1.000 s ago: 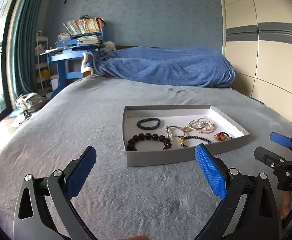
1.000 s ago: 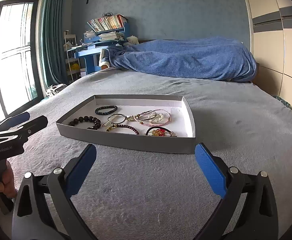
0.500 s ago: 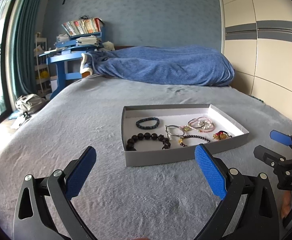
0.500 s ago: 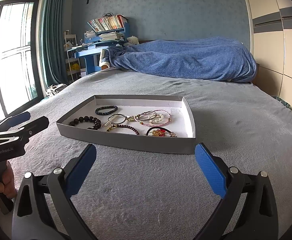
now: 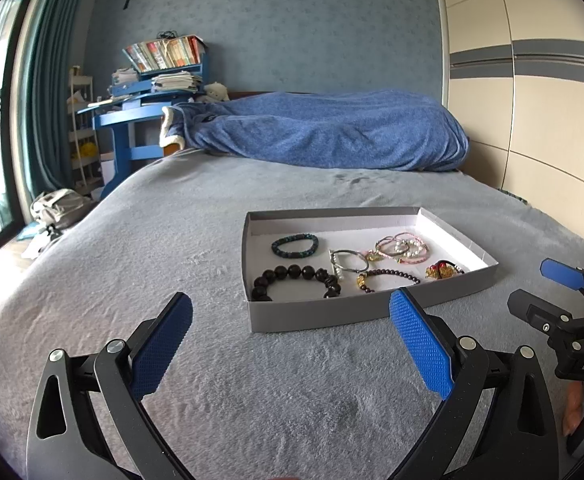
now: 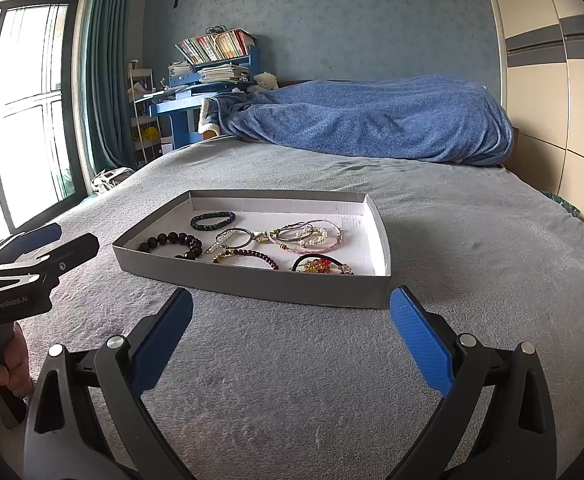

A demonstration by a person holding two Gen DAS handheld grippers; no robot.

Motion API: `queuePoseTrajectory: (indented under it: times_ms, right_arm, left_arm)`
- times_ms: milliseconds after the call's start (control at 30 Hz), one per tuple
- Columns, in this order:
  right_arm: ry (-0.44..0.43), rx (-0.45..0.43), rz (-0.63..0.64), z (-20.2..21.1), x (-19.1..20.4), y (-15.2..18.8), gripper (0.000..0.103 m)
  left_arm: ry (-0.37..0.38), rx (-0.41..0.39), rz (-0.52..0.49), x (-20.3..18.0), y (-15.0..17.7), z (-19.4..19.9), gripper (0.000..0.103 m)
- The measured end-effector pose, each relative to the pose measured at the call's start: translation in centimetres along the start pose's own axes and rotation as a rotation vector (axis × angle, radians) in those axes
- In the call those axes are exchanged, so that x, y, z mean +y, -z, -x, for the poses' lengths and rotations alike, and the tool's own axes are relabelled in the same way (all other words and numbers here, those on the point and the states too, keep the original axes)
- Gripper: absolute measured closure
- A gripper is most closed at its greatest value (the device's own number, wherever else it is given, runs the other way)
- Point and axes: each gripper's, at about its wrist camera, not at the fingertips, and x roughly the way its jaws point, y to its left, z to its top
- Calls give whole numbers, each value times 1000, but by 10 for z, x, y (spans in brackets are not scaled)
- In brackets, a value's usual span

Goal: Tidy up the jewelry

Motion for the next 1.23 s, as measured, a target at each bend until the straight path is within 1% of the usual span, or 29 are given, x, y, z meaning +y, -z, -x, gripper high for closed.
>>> queuePoseTrajectory:
  times_ms: [1233]
  right_arm:
    - [1,2,1,0,0,0,5]
  left_arm:
    - [1,12,-5,2,5,-3,5]
